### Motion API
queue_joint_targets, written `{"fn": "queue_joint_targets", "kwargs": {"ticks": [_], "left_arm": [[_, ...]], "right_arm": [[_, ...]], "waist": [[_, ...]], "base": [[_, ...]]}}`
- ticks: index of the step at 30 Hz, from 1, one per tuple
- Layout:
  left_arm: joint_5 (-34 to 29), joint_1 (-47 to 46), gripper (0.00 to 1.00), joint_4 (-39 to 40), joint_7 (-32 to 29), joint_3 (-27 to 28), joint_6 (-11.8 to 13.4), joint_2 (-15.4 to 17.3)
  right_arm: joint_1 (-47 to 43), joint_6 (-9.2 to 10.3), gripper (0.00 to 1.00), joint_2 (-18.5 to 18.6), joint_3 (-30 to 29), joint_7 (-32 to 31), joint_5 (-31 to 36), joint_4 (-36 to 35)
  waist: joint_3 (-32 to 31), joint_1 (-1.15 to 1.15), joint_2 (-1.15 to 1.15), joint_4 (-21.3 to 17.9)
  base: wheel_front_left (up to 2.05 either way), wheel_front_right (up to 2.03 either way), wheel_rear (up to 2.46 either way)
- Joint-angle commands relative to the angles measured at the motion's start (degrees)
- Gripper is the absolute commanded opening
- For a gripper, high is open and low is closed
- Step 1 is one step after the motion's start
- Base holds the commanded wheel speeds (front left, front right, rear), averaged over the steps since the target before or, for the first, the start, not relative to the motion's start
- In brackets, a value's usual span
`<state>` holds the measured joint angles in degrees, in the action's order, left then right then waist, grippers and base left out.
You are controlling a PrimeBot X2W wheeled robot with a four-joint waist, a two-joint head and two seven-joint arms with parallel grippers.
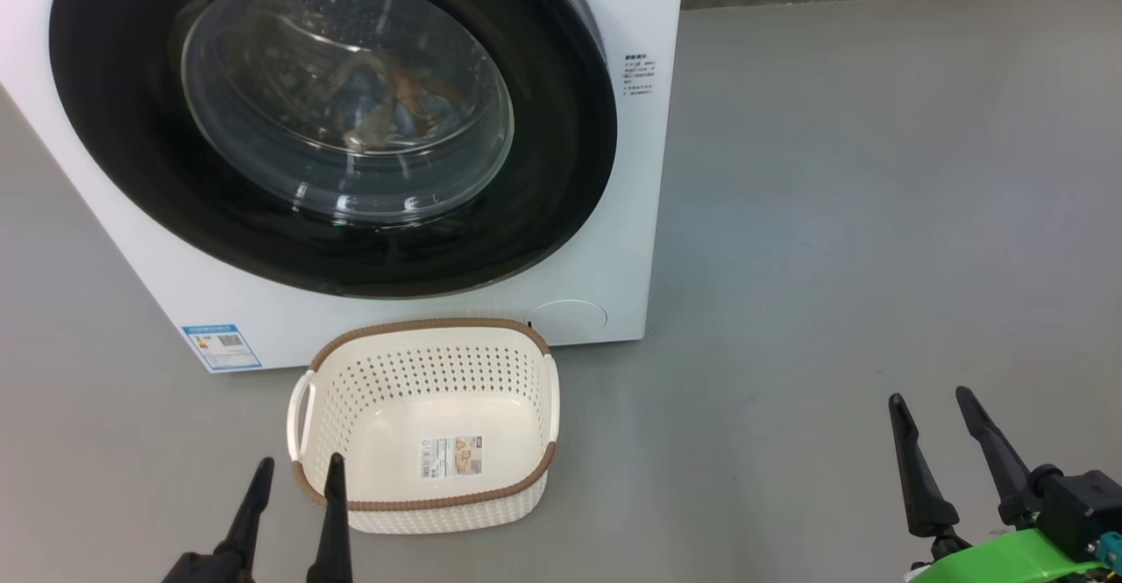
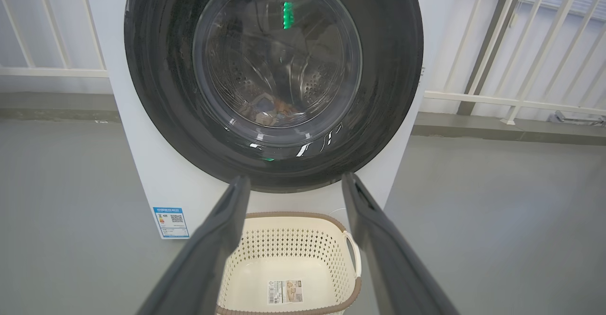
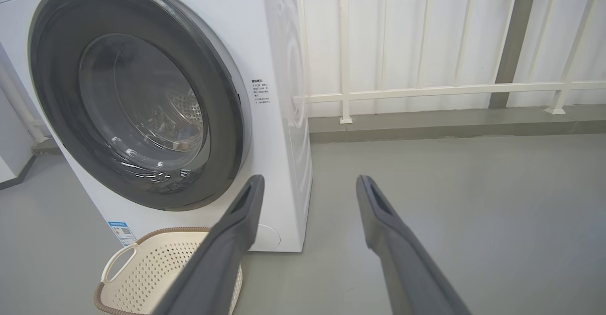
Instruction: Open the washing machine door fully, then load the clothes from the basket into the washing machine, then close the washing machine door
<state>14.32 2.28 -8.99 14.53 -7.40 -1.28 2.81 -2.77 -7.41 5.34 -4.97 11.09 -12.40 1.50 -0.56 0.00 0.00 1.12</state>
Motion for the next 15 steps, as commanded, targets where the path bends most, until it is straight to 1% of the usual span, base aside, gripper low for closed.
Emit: {"fn": "queue_joint_targets", "kwargs": {"ticks": [1,15], "left_arm": [[0.62,-1.00,1.00,1.16,0.47,1.89,-0.07,0.88],[1.02,-0.78,1.00,1.58,0.47,1.98,0.23,1.15]], "right_arm": [[0.31,-0.08,1.00,0.37,0.81,-0.13,1.20,-2.10],[-0.75,-0.08,1.00,-0.32,0.25,-1.11,1.69,-3.47]], "waist": [[-0.10,0.00,0.00,0.02],[-0.23,0.00,0.00,-0.29]], "base": [[0.00,0.00,0.00],[0.00,0.00,0.00]]}}
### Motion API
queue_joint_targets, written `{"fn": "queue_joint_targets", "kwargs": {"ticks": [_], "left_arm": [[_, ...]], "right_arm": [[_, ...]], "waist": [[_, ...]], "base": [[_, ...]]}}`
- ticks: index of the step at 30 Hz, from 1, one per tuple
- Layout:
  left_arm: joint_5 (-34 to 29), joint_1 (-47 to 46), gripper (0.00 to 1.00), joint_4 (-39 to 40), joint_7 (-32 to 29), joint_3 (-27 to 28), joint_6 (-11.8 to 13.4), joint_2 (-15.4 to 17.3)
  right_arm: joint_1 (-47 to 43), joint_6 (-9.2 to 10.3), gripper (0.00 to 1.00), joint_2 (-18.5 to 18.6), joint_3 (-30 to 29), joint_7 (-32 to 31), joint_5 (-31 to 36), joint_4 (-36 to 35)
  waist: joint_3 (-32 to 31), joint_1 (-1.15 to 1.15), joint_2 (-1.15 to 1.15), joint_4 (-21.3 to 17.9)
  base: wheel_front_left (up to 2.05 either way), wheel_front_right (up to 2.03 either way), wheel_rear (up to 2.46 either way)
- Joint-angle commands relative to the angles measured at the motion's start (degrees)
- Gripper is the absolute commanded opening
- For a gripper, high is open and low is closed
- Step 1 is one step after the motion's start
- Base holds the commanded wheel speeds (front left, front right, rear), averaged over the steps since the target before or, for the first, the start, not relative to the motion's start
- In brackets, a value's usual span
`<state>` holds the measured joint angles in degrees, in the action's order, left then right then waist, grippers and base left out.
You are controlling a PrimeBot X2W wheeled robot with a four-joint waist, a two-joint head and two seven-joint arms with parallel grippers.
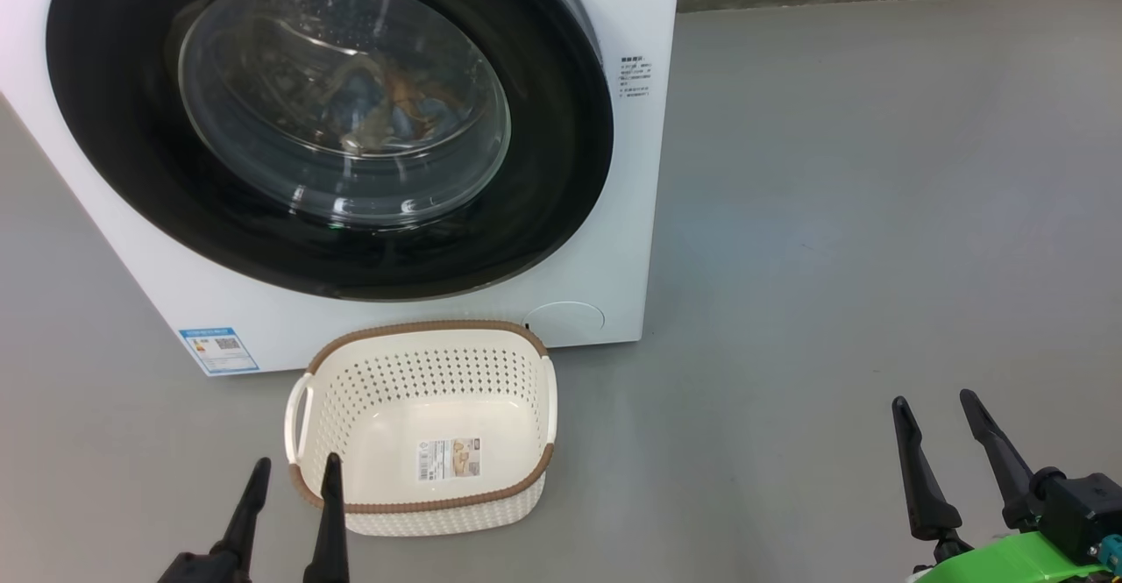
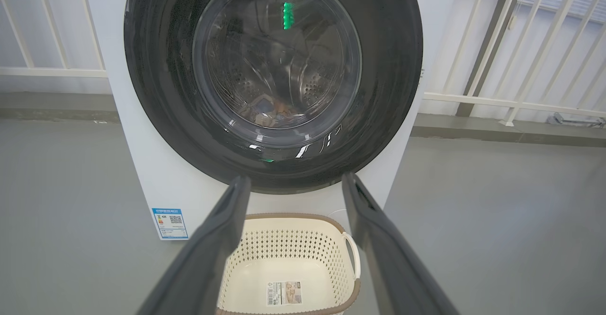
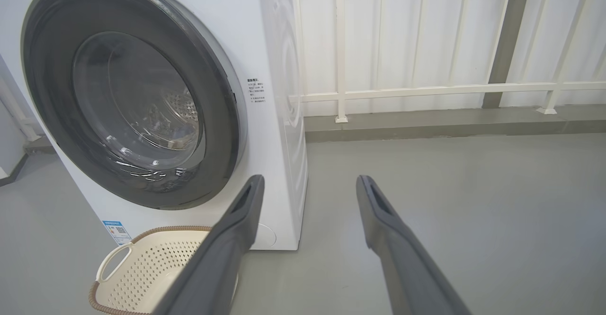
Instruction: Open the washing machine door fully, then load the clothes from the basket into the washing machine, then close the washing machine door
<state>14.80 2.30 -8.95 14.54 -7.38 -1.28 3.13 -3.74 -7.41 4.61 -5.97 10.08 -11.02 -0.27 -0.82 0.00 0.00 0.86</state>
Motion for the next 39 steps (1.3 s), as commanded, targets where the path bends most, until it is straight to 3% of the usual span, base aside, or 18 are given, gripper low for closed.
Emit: {"fn": "queue_joint_targets", "kwargs": {"ticks": [1,25,26,39], "left_arm": [[0.55,-0.80,1.00,1.57,0.46,1.96,0.26,0.83],[0.74,-1.12,1.00,1.34,0.46,1.93,0.43,0.73],[0.53,-0.01,0.00,0.01,0.00,-0.01,0.09,0.02],[5.12,0.49,0.00,-2.89,-1.66,0.53,-0.30,-0.81]], "right_arm": [[0.22,-0.08,1.00,0.41,1.25,-0.12,0.32,-1.72],[0.21,-0.08,1.00,0.77,1.26,-0.27,-0.01,-1.78],[-0.01,0.00,0.00,0.02,-0.09,-0.41,-0.01,-0.19],[0.47,0.00,0.00,-0.78,-0.12,-1.45,-4.88,4.01]], "waist": [[0.07,0.00,0.00,-0.07],[0.23,0.00,0.00,-0.45],[0.23,0.00,0.00,-0.45],[0.13,-0.12,0.00,-0.48]], "base": [[0.00,0.00,0.00],[0.00,0.00,0.00],[0.00,0.00,0.00],[0.00,0.00,0.00]]}}
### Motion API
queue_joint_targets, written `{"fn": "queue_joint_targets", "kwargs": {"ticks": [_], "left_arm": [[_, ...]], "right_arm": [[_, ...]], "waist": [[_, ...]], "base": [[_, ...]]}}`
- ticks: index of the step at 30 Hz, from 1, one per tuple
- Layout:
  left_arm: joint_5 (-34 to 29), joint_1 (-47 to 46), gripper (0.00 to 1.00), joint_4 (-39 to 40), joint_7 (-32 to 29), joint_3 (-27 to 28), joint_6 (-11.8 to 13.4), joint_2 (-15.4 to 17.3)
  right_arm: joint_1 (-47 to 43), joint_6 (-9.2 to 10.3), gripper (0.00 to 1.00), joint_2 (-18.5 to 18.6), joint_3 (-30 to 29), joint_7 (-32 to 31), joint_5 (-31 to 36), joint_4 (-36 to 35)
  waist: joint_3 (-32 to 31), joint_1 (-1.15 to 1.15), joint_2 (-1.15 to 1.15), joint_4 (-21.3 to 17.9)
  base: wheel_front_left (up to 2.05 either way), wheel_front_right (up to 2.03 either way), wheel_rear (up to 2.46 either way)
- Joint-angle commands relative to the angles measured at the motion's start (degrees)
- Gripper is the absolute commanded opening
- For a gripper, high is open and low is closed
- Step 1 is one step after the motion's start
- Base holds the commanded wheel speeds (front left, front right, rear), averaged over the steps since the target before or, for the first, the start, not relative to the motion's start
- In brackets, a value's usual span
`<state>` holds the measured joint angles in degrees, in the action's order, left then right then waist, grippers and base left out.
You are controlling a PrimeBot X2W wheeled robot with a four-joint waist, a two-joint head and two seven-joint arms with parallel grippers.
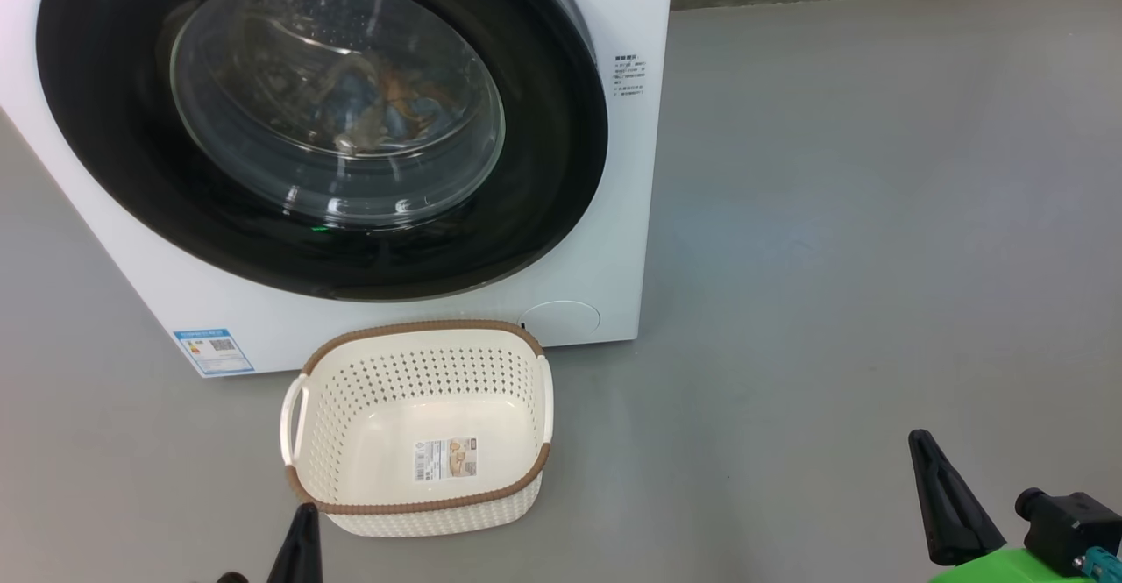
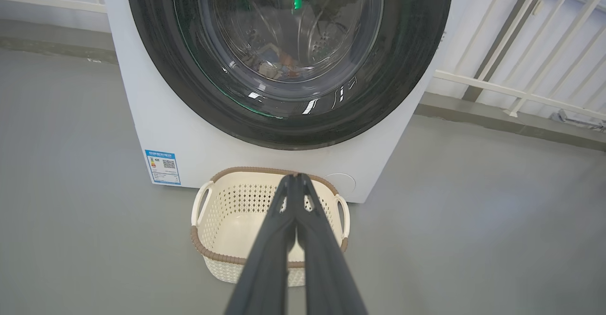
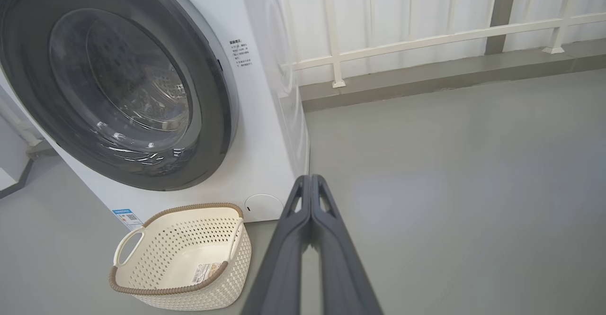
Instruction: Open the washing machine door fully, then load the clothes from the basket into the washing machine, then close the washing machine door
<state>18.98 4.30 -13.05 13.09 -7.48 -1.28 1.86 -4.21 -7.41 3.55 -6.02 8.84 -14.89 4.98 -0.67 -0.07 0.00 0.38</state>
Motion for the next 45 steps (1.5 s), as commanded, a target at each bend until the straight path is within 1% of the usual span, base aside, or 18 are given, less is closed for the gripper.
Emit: {"fn": "queue_joint_targets", "kwargs": {"ticks": [1,3,5,32,45], "left_arm": [[1.56,-1.58,0.00,1.19,-0.37,0.74,-0.35,0.46],[2.79,-1.74,0.00,1.12,-0.70,0.96,-0.45,0.47],[4.00,-1.92,0.00,1.07,-1.02,1.18,-0.55,0.48],[21.21,-4.08,0.00,0.53,-5.63,4.37,-1.96,0.61],[28.56,-4.99,0.00,0.31,-7.62,5.75,-2.56,0.67]], "right_arm": [[1.00,-0.01,0.00,0.26,-0.07,-0.33,-1.66,-1.15],[1.17,-0.01,0.00,0.25,-0.07,-0.58,-2.96,-0.95],[1.36,-0.01,0.00,0.23,-0.08,-0.83,-4.24,-0.77],[3.63,-0.03,0.00,0.01,-0.18,-4.43,-22.41,1.68],[4.59,-0.03,0.00,-0.09,-0.23,-5.98,-30.17,2.72]], "waist": [[0.01,-0.03,0.00,0.00],[0.10,0.04,0.00,-0.01],[0.15,0.06,0.00,-0.01],[0.33,0.06,0.00,-0.10],[0.41,0.06,0.00,-0.14]], "base": [[0.00,0.00,0.00],[0.00,0.00,0.00],[0.00,0.00,0.00],[0.00,0.00,0.00],[0.00,0.00,0.00]]}}
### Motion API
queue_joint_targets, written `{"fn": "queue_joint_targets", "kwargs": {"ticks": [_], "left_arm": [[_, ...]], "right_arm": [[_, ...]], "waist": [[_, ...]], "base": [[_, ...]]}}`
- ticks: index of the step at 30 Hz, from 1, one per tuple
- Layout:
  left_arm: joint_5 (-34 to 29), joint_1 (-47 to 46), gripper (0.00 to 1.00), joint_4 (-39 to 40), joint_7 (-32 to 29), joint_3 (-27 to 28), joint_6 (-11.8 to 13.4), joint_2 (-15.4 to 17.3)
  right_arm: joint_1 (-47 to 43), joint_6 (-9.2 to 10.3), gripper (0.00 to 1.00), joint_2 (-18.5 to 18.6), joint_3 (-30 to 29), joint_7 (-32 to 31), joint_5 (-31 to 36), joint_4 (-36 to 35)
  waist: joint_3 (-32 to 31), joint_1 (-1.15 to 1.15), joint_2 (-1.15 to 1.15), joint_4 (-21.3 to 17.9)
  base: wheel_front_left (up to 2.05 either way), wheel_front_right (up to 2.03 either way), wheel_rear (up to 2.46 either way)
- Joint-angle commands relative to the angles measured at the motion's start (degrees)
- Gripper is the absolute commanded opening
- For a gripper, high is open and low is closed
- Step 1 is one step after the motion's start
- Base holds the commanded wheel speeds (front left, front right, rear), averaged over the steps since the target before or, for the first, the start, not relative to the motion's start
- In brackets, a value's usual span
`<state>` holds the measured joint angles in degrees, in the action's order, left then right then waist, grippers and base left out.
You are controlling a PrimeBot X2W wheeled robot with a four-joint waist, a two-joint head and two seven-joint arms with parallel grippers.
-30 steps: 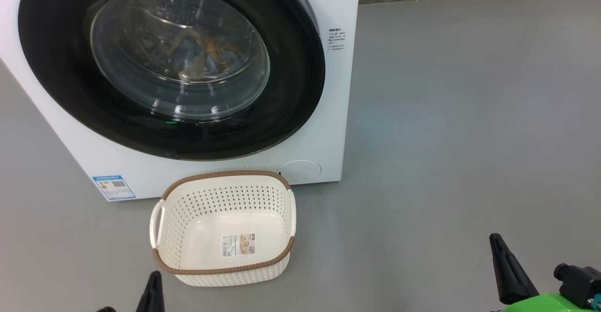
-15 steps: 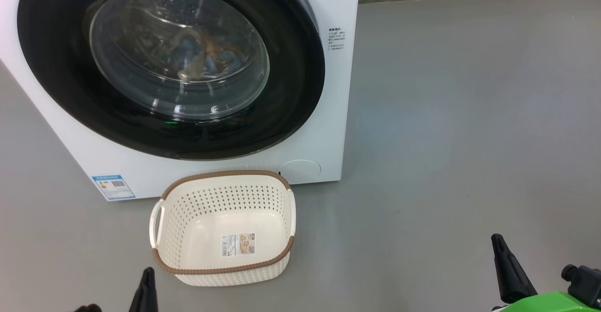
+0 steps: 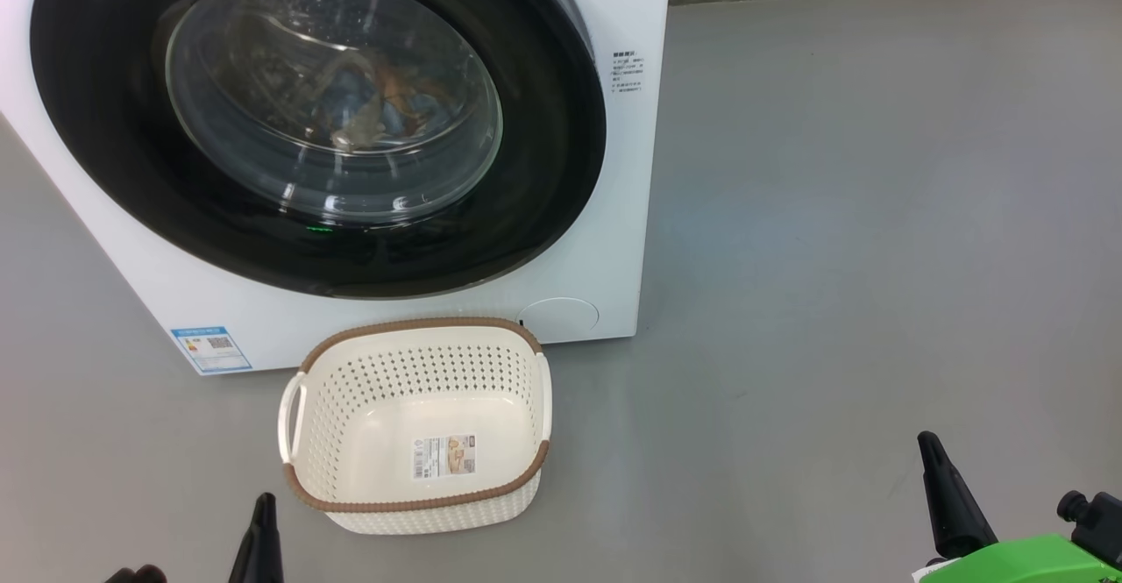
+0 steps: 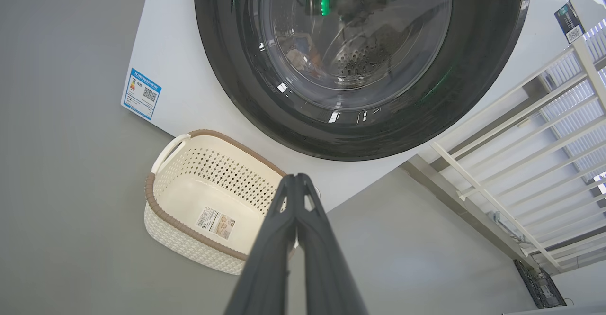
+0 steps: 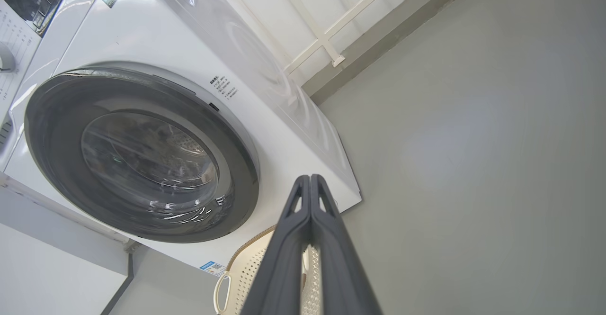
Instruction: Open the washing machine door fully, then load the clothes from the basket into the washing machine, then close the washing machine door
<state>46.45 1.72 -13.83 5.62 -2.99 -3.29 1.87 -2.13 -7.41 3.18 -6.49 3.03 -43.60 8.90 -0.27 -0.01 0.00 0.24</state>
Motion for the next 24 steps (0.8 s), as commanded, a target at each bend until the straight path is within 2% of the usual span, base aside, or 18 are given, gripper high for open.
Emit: {"fn": "queue_joint_targets", "kwargs": {"ticks": [1,24], "left_arm": [[1.71,-2.49,0.00,1.07,-0.31,1.38,-0.60,0.66],[15.82,-4.23,0.00,0.65,-4.11,4.01,-1.75,0.77]], "right_arm": [[2.59,-0.03,0.00,0.27,0.24,-0.30,-2.11,-1.11],[4.43,-0.05,0.00,0.09,0.13,-3.27,-17.00,0.89]], "waist": [[0.01,0.01,0.00,0.00],[0.15,0.01,0.00,-0.08]], "base": [[0.00,0.00,0.00],[0.00,0.00,0.00]]}}
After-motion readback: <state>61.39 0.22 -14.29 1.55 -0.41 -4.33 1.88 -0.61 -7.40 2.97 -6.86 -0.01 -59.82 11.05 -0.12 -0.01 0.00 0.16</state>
